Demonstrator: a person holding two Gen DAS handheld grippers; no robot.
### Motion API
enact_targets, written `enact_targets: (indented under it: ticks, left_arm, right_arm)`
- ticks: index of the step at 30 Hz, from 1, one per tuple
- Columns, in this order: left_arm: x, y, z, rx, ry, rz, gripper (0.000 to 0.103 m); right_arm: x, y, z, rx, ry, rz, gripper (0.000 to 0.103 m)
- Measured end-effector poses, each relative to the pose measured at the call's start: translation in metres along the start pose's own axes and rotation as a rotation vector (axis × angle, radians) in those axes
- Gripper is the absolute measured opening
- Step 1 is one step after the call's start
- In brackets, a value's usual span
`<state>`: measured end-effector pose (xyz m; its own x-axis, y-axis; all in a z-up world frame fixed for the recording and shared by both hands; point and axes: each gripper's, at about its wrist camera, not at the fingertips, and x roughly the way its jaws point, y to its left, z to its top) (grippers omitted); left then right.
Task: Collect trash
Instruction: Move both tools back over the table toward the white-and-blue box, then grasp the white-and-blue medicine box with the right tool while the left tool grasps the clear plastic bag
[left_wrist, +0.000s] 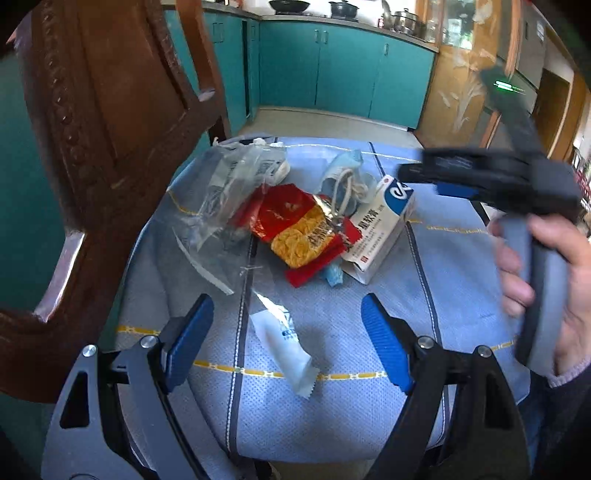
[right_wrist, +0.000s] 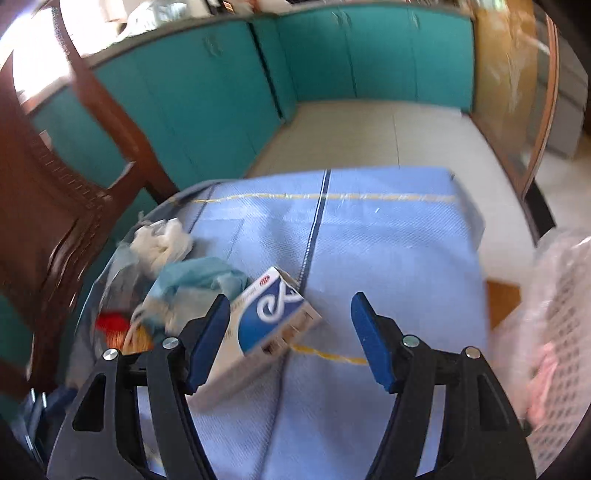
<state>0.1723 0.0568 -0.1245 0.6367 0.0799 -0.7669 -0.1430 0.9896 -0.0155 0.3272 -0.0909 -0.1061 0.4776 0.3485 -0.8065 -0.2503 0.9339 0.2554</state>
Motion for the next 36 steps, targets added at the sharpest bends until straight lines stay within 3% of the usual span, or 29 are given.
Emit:
enact_targets:
  ticks: [5, 10, 14, 17, 21, 28, 36]
  left_arm:
    - [0.005, -0.006, -0.001, 0.013, 0.005, -0.006, 0.082]
    - [0.010, -0.010, -0.004, 0.009, 0.024, -0.015, 0.082]
    - [0.009, -0.009, -0.008, 0.004, 0.027, -0.011, 0.082]
    - [0.007, -0.007, -0.009, -0.009, 0.031, -0.019, 0.082]
    - [0.008, -0.005, -0.009, -0.014, 0.032, -0.022, 0.082]
    - [0.011, -0.001, -0.011, -0.045, 0.053, -0.033, 0.082]
    - [0.018, 0.000, -0.014, -0.052, 0.073, -0.034, 0.082]
  right_arm:
    - [0.023, 0.016, -0.005, -0.027, 0.051, -0.062, 0.067]
    - [0.027, 0.030, -0.010, -0.117, 0.043, -0.122, 0.067]
    - [0.017, 0.033, -0.015, -0.214, 0.055, -0.136, 0.054]
    - [0.004, 0.029, -0.023, -0.291, 0.086, -0.115, 0.051]
    - [-0.019, 0.012, -0.037, -0.383, 0.089, -0.165, 0.047]
    - [-0.049, -0.032, -0.037, -0.154, 0.013, 0.013, 0.054]
    - [-0.023, -0.007, -0.037, -0.052, 0.046, 0.092, 0.075]
